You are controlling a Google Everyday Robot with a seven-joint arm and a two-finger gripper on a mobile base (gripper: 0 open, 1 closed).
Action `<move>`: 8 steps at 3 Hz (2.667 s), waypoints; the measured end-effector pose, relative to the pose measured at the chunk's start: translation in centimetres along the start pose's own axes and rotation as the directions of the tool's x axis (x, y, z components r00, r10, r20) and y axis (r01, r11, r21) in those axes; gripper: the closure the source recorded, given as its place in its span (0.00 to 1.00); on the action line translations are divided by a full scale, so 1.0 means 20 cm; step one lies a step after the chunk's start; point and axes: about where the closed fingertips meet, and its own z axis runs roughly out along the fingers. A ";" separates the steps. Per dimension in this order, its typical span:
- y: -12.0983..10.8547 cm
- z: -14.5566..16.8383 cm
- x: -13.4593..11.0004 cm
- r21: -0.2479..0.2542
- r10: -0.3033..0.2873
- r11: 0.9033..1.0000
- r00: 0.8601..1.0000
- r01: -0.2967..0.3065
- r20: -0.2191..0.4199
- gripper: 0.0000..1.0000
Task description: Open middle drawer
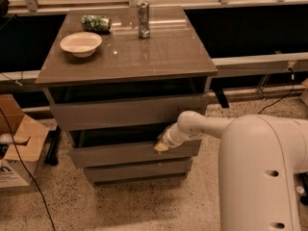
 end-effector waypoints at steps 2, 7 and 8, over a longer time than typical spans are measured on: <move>0.00 0.00 0.00 0.000 0.000 1.000 1.000 0.000 -0.001 0.27; 0.31 -0.04 0.18 -0.163 -0.088 0.986 0.930 0.031 -0.356 0.90; 0.31 -0.04 0.18 -0.163 -0.088 0.986 0.930 0.031 -0.356 0.59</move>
Offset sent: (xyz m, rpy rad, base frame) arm 0.0000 0.0000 0.0000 0.0000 0.0000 0.0000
